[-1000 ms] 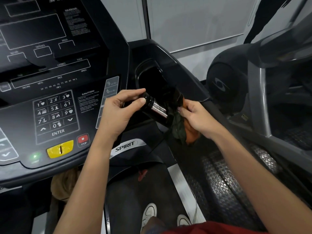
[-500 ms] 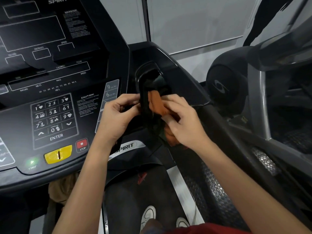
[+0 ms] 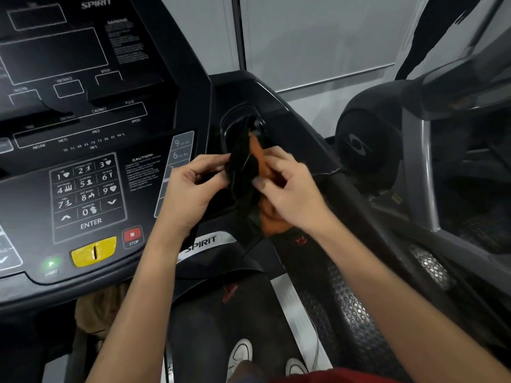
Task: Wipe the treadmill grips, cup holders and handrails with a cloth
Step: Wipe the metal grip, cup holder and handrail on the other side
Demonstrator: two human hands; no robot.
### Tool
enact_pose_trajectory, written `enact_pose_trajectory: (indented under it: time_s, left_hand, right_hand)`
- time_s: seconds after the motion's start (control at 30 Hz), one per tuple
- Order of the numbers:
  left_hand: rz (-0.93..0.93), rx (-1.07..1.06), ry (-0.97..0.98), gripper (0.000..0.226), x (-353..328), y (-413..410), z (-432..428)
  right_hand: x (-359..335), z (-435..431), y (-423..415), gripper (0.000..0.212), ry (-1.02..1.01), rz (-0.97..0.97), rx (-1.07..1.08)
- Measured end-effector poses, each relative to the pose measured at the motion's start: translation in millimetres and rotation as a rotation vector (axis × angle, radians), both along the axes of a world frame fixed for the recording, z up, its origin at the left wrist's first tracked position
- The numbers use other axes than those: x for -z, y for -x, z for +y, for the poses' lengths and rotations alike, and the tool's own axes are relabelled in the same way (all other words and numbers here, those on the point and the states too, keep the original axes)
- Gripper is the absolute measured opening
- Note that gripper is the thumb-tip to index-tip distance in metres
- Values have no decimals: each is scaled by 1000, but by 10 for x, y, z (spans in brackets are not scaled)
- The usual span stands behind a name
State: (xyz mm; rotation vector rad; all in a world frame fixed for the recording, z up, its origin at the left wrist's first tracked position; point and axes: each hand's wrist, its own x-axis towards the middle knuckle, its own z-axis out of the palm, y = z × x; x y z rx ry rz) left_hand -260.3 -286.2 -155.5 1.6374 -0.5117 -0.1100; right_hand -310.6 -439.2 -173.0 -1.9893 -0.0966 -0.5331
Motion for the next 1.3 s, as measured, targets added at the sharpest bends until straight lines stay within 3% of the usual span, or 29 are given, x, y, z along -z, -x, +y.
enact_pose_trajectory:
  time_s: [0.07, 0.17, 0.33, 0.5, 0.6, 0.8, 1.03, 1.2, 1.3]
  left_hand:
    - [15, -17, -7, 18, 6, 0, 7]
    - [3, -33, -32, 38, 3, 6, 16]
    - [-10, 43, -46, 25, -39, -12, 30]
    - [-8, 60, -80, 24, -69, -35, 63]
    - [-6, 78, -84, 24, -76, -54, 67]
    - [-27, 139, -103, 28, -85, -149, 86]
    - [4, 154, -101, 23, -82, -168, 106]
    - [-8, 162, -107, 23, -82, -178, 100]
    - [-1, 157, -89, 23, -79, -174, 102]
  right_hand:
    - [51, 157, 77, 29, 141, -112, 114]
    - [135, 310, 93, 21, 226, -273, 260]
    - [387, 170, 231, 21, 304, -390, 314]
    - [664, -89, 550, 20, 221, -294, 425]
    - [551, 29, 516, 29, 230, -227, 463]
    - [274, 524, 147, 27, 269, -329, 532]
    - [859, 139, 498, 31, 147, -244, 688]
    - [651, 38, 477, 39, 69, -114, 614]
    - [261, 70, 255, 38, 28, -73, 333]
